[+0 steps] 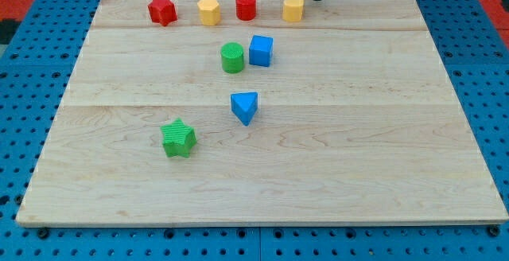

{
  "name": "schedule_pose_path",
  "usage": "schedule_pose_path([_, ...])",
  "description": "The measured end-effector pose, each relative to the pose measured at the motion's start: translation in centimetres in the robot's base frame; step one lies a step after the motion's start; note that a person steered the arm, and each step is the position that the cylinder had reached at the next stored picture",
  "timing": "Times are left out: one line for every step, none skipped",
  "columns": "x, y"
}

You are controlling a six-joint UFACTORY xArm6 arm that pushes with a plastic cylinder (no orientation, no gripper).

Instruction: Make a horizontal line with yellow blocks and red circle

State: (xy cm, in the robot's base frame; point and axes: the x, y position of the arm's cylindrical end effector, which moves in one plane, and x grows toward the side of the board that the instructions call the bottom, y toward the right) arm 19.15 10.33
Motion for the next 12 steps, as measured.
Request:
schedule_pose_path([0.1,-2.2])
schedule_pose_path([0.0,-4.0])
schedule_pose_path([0.1,-4.4])
schedule_pose_path([0.3,-6.0])
schedule_pose_path([0.2,-4.2])
schedule_pose_path([0.2,-6.8])
schedule_pose_path([0.1,-9.2])
schedule_pose_path([0.1,-10.6])
schedule_pose_path([0.1,-12.2])
schedule_pose_path([0.1,-17.4])
schedule_pose_path([0.5,-18.1])
schedule_pose_path([1.6,-14.3])
